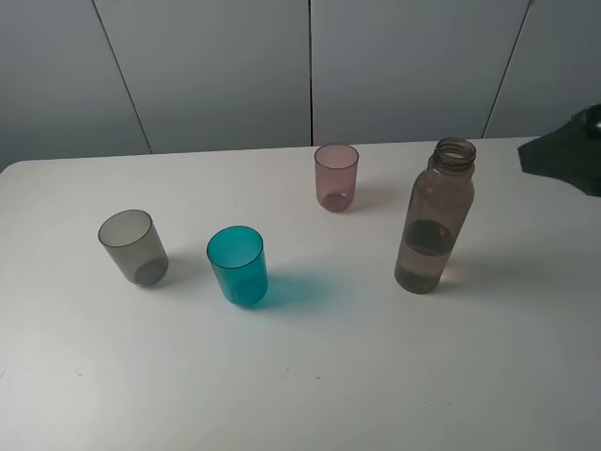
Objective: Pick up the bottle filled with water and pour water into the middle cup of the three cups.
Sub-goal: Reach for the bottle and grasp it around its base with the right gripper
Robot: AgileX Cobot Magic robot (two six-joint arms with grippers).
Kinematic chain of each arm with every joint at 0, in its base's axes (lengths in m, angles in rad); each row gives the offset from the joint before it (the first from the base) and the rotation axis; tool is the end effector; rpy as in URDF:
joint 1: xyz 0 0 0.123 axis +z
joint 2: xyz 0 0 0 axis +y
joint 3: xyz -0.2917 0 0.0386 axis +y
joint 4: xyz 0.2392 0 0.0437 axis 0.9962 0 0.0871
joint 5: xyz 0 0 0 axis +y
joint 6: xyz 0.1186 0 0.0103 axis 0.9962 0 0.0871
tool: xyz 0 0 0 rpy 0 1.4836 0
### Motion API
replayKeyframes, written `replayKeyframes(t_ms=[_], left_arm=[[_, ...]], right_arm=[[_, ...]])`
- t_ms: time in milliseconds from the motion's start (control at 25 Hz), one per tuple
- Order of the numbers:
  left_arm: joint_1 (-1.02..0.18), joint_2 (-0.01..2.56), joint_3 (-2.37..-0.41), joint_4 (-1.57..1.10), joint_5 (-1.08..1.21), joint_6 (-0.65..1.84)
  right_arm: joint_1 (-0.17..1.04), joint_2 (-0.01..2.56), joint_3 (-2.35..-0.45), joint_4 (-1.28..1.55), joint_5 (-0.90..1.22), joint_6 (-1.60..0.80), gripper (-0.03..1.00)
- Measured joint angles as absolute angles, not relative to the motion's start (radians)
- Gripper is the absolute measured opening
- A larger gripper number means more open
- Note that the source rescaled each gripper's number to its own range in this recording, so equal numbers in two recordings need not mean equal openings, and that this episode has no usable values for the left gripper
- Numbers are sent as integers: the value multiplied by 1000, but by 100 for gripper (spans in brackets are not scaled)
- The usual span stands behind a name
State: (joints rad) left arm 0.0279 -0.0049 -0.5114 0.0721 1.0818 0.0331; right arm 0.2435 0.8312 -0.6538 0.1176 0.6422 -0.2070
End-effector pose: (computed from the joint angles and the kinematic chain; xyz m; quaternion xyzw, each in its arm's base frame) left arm -0.0001 0.0076 0.2616 0.0002 0.8539 0.0518 0.5178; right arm 0.1567 0.0476 0.2861 -0.1757 0.8952 0.0587 0.4053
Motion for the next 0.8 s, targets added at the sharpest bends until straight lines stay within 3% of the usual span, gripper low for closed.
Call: replayKeyframes(t_ms=[520, 800], left_arm=[[28, -5, -511, 72, 1082, 33], [28, -5, -511, 72, 1082, 33]], right_arm=[[298, 974, -311, 202, 292, -245, 100], [298, 1091, -255, 191, 110, -247, 100]])
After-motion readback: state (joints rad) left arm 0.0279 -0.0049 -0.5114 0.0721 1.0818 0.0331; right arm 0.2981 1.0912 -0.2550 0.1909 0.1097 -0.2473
